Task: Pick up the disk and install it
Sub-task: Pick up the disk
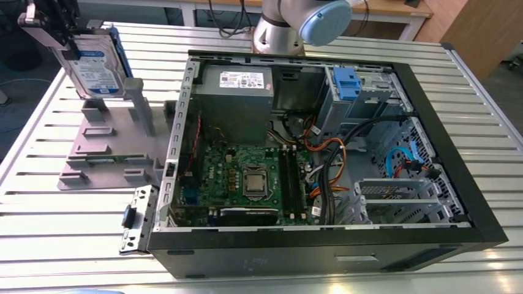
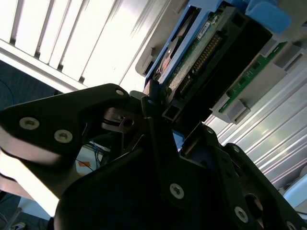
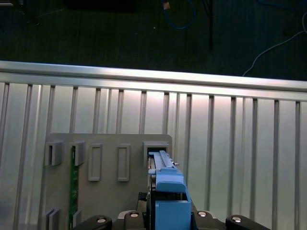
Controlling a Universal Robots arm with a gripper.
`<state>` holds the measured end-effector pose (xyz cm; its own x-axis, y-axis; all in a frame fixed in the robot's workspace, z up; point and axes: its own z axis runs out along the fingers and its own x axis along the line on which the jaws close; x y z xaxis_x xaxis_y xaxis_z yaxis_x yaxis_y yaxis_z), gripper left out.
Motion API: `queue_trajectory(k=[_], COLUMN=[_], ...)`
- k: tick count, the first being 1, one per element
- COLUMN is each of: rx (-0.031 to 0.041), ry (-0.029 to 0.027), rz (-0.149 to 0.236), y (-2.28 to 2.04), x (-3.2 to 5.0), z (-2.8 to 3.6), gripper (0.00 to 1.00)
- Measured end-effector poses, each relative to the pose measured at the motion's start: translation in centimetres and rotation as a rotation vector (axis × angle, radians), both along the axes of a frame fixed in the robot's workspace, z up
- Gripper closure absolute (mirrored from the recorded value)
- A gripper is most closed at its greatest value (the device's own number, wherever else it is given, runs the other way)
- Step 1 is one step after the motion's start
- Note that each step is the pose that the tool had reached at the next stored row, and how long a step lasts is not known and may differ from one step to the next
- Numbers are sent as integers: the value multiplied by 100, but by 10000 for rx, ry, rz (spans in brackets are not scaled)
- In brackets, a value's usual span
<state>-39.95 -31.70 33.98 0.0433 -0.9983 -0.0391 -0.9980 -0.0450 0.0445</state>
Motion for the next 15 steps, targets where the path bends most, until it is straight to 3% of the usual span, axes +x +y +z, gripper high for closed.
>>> queue_trajectory(k=[15], rx=[0], ry=[0], rz=[0], y=[0], x=[0], z=[48], gripper=[63])
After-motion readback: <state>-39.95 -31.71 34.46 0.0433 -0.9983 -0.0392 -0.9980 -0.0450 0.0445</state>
